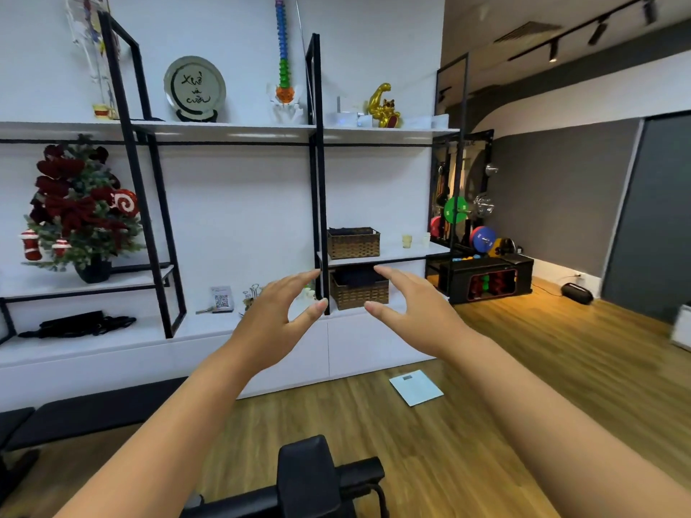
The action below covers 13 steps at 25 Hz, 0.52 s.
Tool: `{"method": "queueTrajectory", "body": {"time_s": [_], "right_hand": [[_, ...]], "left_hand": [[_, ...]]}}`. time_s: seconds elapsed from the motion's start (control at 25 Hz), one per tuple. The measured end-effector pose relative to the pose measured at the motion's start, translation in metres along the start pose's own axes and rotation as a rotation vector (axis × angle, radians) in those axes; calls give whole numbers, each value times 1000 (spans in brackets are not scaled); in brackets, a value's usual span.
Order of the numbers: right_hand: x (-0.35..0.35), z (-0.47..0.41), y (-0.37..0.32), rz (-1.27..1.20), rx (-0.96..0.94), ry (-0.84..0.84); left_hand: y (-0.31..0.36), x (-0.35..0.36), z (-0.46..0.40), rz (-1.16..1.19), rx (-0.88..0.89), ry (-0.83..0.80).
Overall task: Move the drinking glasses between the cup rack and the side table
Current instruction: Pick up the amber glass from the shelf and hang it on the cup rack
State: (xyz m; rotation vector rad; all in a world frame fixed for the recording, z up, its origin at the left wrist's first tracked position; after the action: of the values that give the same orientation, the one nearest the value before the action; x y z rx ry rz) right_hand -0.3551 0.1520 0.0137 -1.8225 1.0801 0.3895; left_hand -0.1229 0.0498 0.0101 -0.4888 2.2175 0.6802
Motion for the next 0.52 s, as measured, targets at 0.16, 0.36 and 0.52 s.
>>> {"method": "queueTrajectory", "body": {"time_s": [0.16,0.36,0.52], "right_hand": [[-56,26,31,22,15,38],[-134,61,100,46,36,39],[-187,85,161,68,51,33]], "left_hand": [[60,32,-18,5,38,-8],[147,94,-39,4,71,-19],[210,142,-56,16,81,-7]]}}
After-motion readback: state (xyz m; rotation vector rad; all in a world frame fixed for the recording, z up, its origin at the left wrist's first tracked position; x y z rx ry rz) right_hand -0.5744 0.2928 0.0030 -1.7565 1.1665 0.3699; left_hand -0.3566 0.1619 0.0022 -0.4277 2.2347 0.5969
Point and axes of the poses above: each hand's wrist, its own z-axis away from the middle knuckle, its own x-axis out of the palm, y = z × x, the point moved 3 cm from there along -z, towards the middle knuckle, and after that the axes turned 9 degrees about -z, right-handed, at the moved point
